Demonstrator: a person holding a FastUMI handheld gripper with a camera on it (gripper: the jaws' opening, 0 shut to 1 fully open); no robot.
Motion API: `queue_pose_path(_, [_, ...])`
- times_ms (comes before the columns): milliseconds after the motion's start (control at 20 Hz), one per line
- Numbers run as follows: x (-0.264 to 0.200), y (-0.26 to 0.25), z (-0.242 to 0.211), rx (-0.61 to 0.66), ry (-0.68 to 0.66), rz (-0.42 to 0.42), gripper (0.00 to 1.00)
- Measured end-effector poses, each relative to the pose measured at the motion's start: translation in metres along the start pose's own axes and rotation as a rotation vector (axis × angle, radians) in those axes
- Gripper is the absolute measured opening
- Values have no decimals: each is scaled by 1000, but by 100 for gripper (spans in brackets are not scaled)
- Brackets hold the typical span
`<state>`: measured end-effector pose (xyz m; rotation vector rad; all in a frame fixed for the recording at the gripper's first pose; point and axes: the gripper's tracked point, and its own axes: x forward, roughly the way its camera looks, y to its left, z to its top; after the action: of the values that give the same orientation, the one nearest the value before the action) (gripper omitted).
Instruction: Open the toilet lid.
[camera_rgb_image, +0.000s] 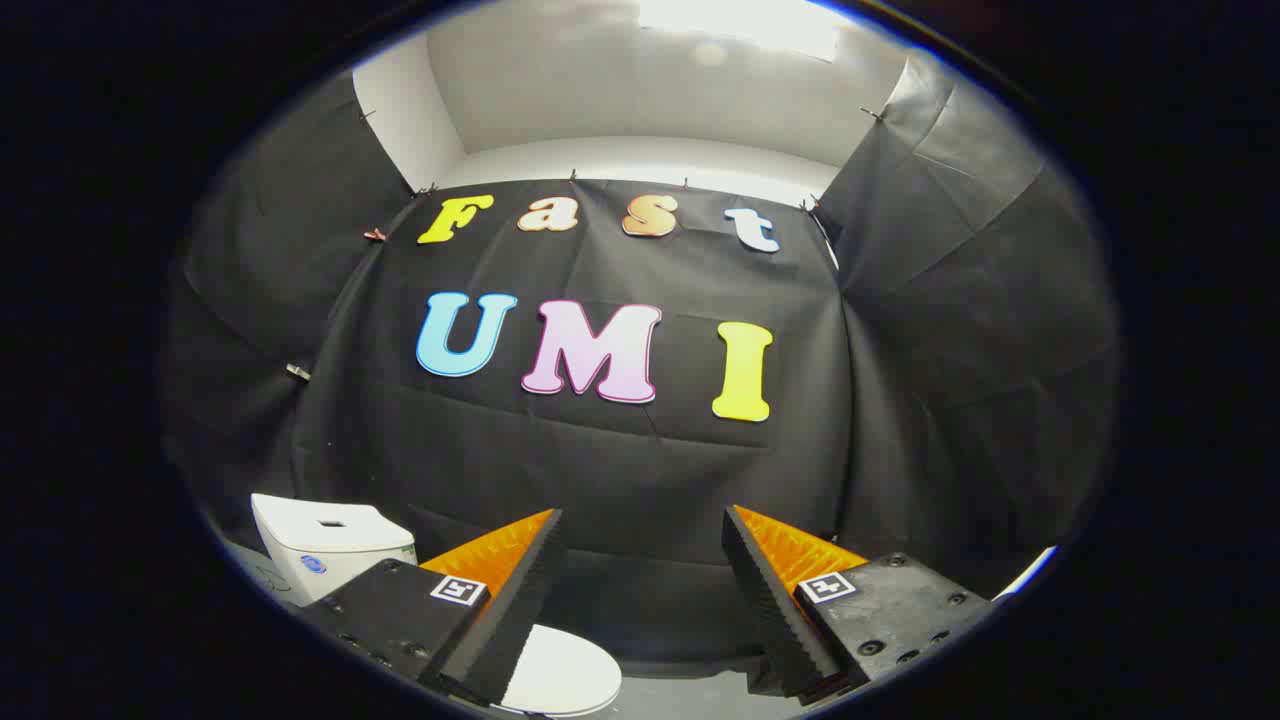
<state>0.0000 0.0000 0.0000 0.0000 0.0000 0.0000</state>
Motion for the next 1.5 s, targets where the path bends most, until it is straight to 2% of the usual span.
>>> queue_pose_path(900, [1, -6, -9, 15, 35, -10, 97])
queue_pose_path(1200, [1, -7, -36, 30, 103, 11, 97])
queue_pose_path(1500, [2, -18, -51, 80, 137, -15, 97])
